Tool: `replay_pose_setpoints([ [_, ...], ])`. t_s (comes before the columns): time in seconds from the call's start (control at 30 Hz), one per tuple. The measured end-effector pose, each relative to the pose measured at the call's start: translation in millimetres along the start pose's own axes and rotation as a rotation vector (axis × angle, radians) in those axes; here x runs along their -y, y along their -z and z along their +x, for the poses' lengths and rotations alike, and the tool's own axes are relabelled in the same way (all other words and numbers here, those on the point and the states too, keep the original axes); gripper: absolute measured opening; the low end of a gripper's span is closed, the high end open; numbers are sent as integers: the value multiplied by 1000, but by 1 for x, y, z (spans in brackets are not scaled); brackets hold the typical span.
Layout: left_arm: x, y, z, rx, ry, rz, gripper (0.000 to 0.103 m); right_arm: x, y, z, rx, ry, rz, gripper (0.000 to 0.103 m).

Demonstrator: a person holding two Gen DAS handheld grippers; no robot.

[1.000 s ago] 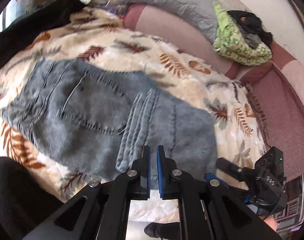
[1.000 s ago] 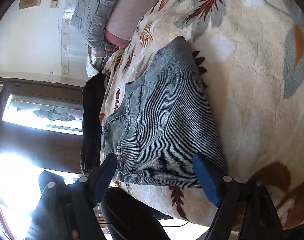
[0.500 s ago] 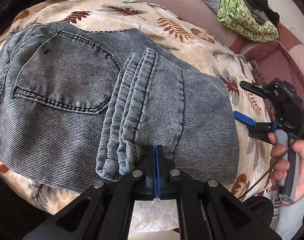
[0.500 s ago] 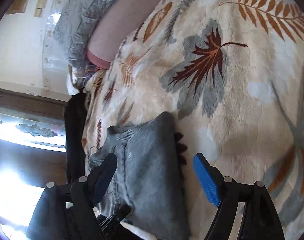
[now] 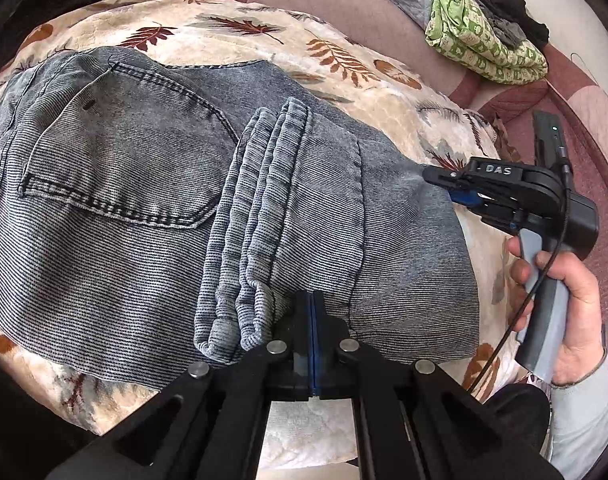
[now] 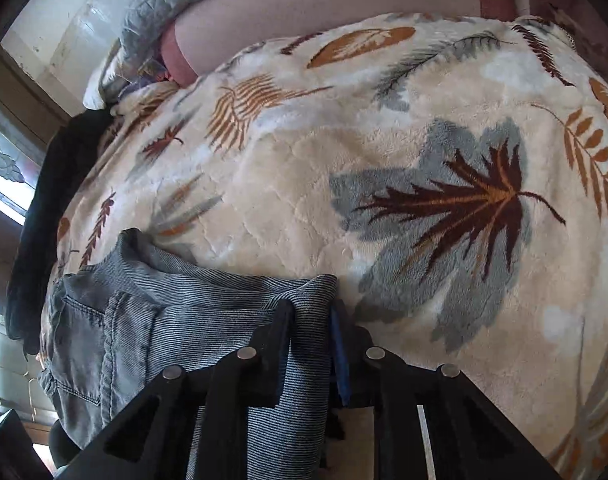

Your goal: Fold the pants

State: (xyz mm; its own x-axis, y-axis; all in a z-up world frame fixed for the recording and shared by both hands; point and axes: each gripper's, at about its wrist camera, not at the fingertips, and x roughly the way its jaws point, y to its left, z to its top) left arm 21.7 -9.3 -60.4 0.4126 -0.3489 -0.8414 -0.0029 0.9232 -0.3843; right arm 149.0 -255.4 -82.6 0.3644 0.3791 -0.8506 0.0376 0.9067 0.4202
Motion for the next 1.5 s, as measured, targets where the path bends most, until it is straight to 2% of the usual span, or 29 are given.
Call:
replay_pose_setpoints([
  [0.07, 1, -2, 1, -1, -6, 4, 2, 6, 8, -26, 38, -13, 35, 43],
  [0.1, 2, -2, 1, -1, -10, 7, 2, 6, 13, -42, 66, -41, 43, 43],
  [0.17, 3, -2, 2, 0, -18, 12, 2, 3, 32, -70, 79, -158, 83, 43],
  [0.23, 4, -3, 2, -2, -23, 22, 2, 1, 59, -84, 46, -314, 145, 49],
  [0.27, 4, -3, 2, -4, -23, 25, 2, 1, 74, -83, 14, -349, 173, 58],
  [0.3, 4, -4, 3, -6, -21, 25, 2, -1, 89, -75, -31, -352, 191, 69],
  [0.37, 5, -5, 3, -19, -19, 26, 2, 6, 114, -42, -121, -320, 235, 69],
  [0.43, 7, -9, -3, -21, -25, 23, 2, 12, 121, -43, -70, -360, 250, 66],
  [0.47, 9, -12, -8, -10, -30, 26, 4, 11, 120, -48, -74, -364, 263, 66],
  [0.53, 16, -14, -24, 53, -44, 47, 20, 5, 117, -56, -78, -376, 254, 66],
  [0.6, 22, -14, -39, 136, -41, 84, 45, 0, 112, -63, -66, -390, 226, 66],
  [0.63, 24, -14, -40, 152, -62, 100, 49, -2, 109, -66, -61, -391, 222, 66],
  [0.67, 23, -14, -33, 128, -87, 107, 50, -2, 104, -69, -50, -392, 231, 66],
  [0.73, 15, -11, -9, 27, -124, 99, 50, -2, 88, -74, -22, -408, 248, 66],
  [0.83, 16, -8, -6, 52, -156, 156, 50, -6, 59, -72, -3, -467, 274, 67],
  [0.93, 14, -7, -5, 53, -154, 159, 50, -12, 28, -56, 1, -462, 261, 70],
  [0.97, 14, -7, -5, 58, -153, 160, 50, -9, 20, -42, -20, -453, 276, 73],
  [1.03, 16, -4, -4, 70, -158, 173, 50, 2, 13, -2, -101, -327, 295, 77],
  [1.07, 17, -3, -4, 74, -165, 184, 50, 10, 16, 11, -122, -324, 314, 76],
  [1.1, 18, -2, -4, 79, -168, 192, 50, 11, 18, 9, -92, -344, 321, 76],
  [1.23, 16, -2, -6, 90, -154, 187, 50, -1, 33, -33, -41, -377, 265, 76],
  [1.37, 16, -1, -6, 95, -146, 185, 51, -5, 76, -62, -44, -421, 274, 78],
  [1.4, 16, -1, -6, 95, -147, 186, 52, -6, 88, -58, -66, -422, 282, 83],
  [1.47, 18, -2, -5, 88, -150, 195, 54, -2, 108, -35, -145, -390, 281, 84],
  [1.5, 20, -2, -5, 84, -153, 203, 55, 1, 112, -32, -121, -406, 291, 84],
])
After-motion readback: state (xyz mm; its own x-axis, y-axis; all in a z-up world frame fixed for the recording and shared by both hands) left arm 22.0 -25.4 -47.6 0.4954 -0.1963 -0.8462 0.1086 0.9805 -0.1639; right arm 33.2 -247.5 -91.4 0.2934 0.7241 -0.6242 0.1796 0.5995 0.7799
